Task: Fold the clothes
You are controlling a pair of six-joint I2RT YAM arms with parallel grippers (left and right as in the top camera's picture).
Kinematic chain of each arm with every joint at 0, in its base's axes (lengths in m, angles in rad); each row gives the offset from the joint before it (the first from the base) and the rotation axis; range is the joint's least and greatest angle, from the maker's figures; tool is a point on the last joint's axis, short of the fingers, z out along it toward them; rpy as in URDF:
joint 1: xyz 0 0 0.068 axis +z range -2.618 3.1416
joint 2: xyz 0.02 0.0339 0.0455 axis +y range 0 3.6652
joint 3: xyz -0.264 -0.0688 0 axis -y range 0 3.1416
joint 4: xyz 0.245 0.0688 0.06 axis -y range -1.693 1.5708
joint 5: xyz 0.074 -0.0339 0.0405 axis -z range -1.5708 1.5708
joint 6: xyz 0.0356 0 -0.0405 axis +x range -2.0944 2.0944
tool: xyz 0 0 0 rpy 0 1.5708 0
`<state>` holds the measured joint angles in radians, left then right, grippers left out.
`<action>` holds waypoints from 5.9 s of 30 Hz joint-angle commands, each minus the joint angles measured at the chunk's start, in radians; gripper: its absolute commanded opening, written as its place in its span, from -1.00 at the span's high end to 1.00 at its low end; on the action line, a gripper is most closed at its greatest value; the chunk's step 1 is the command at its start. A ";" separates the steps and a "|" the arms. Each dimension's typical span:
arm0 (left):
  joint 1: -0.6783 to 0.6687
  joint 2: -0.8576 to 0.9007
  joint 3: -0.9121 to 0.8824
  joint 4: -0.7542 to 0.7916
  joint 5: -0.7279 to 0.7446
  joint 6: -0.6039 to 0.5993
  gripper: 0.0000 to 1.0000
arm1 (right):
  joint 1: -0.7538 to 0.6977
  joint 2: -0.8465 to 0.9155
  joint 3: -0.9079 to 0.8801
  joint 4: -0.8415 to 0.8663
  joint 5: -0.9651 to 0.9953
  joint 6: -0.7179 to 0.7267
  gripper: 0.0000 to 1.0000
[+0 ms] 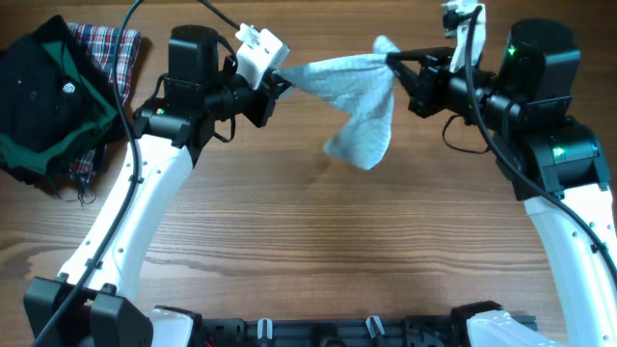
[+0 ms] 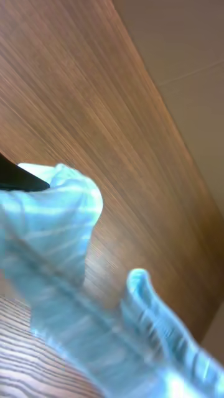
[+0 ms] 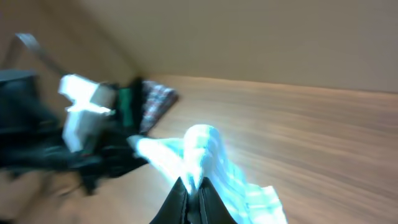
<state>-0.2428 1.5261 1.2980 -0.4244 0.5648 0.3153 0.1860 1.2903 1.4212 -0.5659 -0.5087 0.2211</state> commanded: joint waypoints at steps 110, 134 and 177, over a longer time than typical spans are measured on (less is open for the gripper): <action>-0.085 0.478 -0.006 0.345 -0.488 -0.327 -0.81 | -0.027 0.731 -0.042 0.239 0.730 0.205 -0.79; -0.116 0.345 0.018 -0.228 -0.217 -0.366 -0.71 | -0.059 0.428 -0.032 -0.126 0.507 0.093 -0.99; -0.215 0.385 -0.039 -0.238 -0.182 -0.674 -0.26 | -0.060 0.428 -0.032 -0.169 0.447 0.066 -0.99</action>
<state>-0.4683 1.8851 1.2667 -0.6655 0.3878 -0.1989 0.1261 1.7145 1.3842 -0.7341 -0.0456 0.3077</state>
